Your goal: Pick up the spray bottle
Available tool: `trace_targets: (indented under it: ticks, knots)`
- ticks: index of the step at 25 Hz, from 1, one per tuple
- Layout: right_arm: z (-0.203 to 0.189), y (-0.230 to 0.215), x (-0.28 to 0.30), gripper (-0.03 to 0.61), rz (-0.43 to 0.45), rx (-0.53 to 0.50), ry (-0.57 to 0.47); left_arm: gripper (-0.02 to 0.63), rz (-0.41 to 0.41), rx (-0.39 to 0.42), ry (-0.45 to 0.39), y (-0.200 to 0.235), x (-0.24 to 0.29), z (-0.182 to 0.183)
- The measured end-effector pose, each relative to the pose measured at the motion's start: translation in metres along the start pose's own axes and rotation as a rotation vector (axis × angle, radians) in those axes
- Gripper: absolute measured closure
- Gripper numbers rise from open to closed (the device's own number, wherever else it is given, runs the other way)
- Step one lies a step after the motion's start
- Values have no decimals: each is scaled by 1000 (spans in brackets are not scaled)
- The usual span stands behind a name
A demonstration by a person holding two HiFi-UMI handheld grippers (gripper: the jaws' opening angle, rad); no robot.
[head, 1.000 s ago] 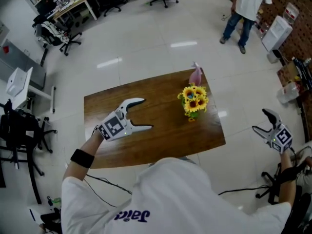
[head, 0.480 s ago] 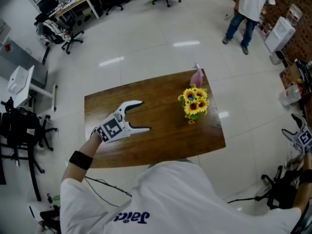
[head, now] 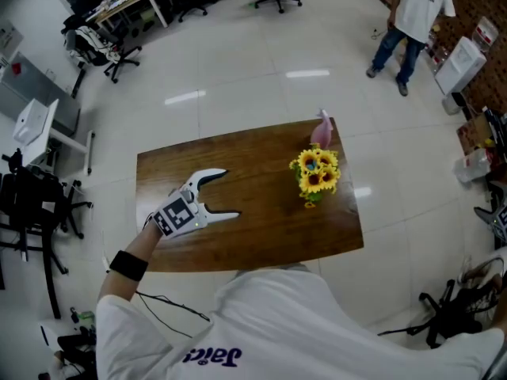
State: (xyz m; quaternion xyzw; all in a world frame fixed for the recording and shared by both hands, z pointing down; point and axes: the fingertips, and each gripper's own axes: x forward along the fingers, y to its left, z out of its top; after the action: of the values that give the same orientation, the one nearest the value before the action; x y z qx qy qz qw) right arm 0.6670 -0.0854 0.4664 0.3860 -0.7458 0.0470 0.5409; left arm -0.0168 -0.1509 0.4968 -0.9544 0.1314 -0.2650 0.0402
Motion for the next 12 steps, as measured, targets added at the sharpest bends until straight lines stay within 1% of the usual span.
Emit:
trace_targets:
  ticks: [8,10,12]
  knots:
    - [28,-16,35,186,24,-32,5,163,32,-41,9,2,-1,-6]
    - [37,-17,54,186,43,-26,-17,163,35,-45,16,2,0,-9]
    - [51,-14,82,186,71,-8,-61,163,38,-41,26,4,1,-12]
